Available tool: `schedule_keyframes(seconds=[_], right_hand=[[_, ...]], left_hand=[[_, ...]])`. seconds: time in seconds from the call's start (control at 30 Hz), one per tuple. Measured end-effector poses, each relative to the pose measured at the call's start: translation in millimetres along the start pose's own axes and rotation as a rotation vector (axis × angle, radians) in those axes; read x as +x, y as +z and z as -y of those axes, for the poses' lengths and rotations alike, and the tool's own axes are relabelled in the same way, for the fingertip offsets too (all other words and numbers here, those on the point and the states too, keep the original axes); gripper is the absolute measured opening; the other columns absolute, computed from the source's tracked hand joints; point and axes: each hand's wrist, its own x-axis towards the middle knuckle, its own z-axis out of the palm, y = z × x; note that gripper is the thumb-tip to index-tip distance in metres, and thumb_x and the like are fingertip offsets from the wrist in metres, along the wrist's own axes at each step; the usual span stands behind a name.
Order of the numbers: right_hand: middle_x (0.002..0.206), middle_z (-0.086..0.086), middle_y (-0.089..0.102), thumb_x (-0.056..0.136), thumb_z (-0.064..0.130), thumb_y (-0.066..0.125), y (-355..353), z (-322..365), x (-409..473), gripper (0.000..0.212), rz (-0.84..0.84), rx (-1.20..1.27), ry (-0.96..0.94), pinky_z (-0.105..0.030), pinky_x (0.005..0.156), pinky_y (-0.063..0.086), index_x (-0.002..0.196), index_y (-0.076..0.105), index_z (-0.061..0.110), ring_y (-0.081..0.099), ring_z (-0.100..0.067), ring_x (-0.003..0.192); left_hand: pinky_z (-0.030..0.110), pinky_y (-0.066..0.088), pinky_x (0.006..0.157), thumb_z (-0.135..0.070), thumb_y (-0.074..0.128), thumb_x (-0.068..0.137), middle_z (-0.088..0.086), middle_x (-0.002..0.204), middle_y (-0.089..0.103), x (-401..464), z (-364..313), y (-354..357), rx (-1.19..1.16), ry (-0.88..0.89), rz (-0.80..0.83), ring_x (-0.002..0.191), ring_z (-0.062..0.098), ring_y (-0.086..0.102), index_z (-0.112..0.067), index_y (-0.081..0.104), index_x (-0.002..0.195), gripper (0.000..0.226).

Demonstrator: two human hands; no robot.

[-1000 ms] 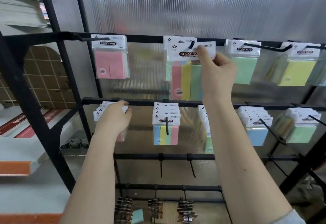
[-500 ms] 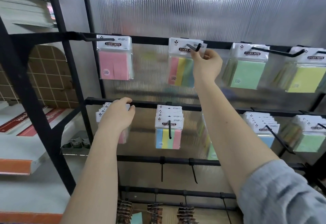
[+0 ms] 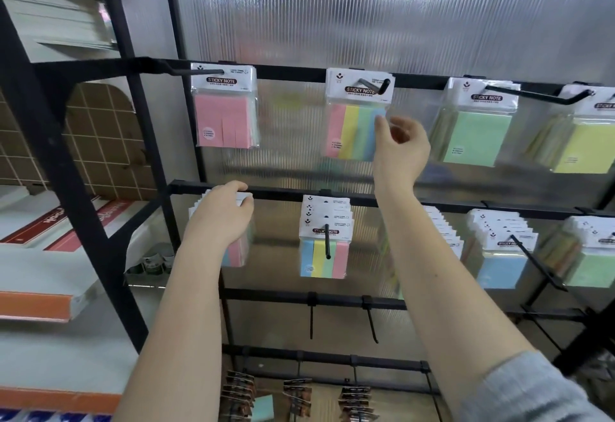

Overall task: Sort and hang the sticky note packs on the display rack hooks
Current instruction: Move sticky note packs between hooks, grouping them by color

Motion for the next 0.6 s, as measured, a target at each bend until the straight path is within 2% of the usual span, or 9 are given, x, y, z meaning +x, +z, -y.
schedule_keyframes(seconds=[0.1, 0.17, 0.23, 0.33, 0.4, 0.5, 0.53, 0.6], right_hand=[[0.085, 0.01, 0.065, 0.09, 0.024, 0.063, -18.0, -19.5, -24.9, 0.01, 0.058, -0.03, 0.038, -0.006, 0.07, 0.044, 0.095, 0.066, 0.016, 0.059, 0.0, 0.078], [0.084, 0.01, 0.065, 0.092, 0.023, 0.059, -27.2, -34.4, -39.7, 0.012, 0.086, -0.086, 0.056, -0.001, 0.065, 0.04, 0.096, 0.067, 0.015, 0.057, 0.002, 0.076], [0.092, 0.005, 0.067, 0.095, 0.025, 0.055, -33.8, -51.0, -52.2, 0.02, 0.114, -0.16, 0.116, -0.006, 0.071, 0.041, 0.103, 0.068, 0.013, 0.059, -0.003, 0.082], [0.106, 0.0, 0.069, 0.098, 0.027, 0.048, -40.1, -74.3, -68.3, 0.029, 0.167, -0.274, 0.202, -0.027, 0.086, 0.047, 0.114, 0.066, 0.012, 0.061, -0.016, 0.097], [0.118, -0.003, 0.067, 0.099, 0.025, 0.044, -42.1, -84.4, -78.9, 0.034, 0.216, -0.325, 0.245, -0.03, 0.093, 0.046, 0.124, 0.062, 0.01, 0.06, -0.02, 0.108], [0.138, -0.004, 0.054, 0.101, 0.021, 0.041, -42.8, -94.4, -94.1, 0.04, 0.297, -0.35, 0.313, -0.03, 0.107, 0.036, 0.137, 0.05, 0.006, 0.048, -0.02, 0.128], [0.136, -0.005, 0.055, 0.102, 0.02, 0.039, -43.0, -97.2, -98.9, 0.039, 0.321, -0.356, 0.32, -0.031, 0.105, 0.038, 0.136, 0.05, 0.005, 0.05, -0.021, 0.125], [0.118, -0.004, 0.064, 0.102, 0.018, 0.036, -43.0, -99.8, -108.0, 0.035, 0.359, -0.359, 0.318, -0.027, 0.086, 0.044, 0.129, 0.057, 0.009, 0.057, -0.019, 0.102]], left_hand=[[0.03, 0.037, 0.085, -0.025, 0.042, 0.098, 0.003, 0.138, 0.048, -0.8, 5.2, -0.8, 0.003, -0.017, -0.007, 0.121, 0.022, 0.046, -0.021, 0.046, 0.135, 0.037], [0.03, 0.036, 0.081, -0.025, 0.042, 0.098, 0.003, 0.137, 0.048, -2.7, 8.7, -1.3, 0.004, -0.033, -0.004, 0.118, 0.022, 0.048, -0.022, 0.046, 0.135, 0.037], [0.029, 0.036, 0.078, -0.025, 0.041, 0.099, 0.004, 0.136, 0.049, -6.3, 12.9, -2.5, 0.003, -0.051, 0.001, 0.116, 0.022, 0.049, -0.023, 0.046, 0.135, 0.037], [0.029, 0.037, 0.078, -0.026, 0.041, 0.098, 0.003, 0.136, 0.049, -11.8, 19.9, -5.8, -0.006, -0.073, -0.011, 0.116, 0.022, 0.049, -0.024, 0.048, 0.134, 0.036], [0.029, 0.038, 0.079, -0.026, 0.042, 0.098, 0.002, 0.136, 0.05, -14.8, 24.0, -8.7, -0.01, -0.089, -0.035, 0.116, 0.022, 0.049, -0.024, 0.048, 0.133, 0.036], [0.027, 0.037, 0.078, -0.026, 0.043, 0.099, 0.002, 0.136, 0.05, -19.8, 29.4, -12.9, -0.015, -0.102, -0.059, 0.115, 0.02, 0.049, -0.023, 0.047, 0.134, 0.036], [0.027, 0.038, 0.077, -0.026, 0.043, 0.099, 0.002, 0.136, 0.05, -21.5, 31.3, -14.4, -0.02, -0.105, -0.063, 0.115, 0.02, 0.049, -0.022, 0.047, 0.134, 0.036], [0.027, 0.04, 0.074, -0.026, 0.044, 0.098, 0.003, 0.136, 0.05, -24.8, 34.9, -17.8, -0.021, -0.116, -0.068, 0.113, 0.019, 0.05, -0.022, 0.047, 0.135, 0.037]])
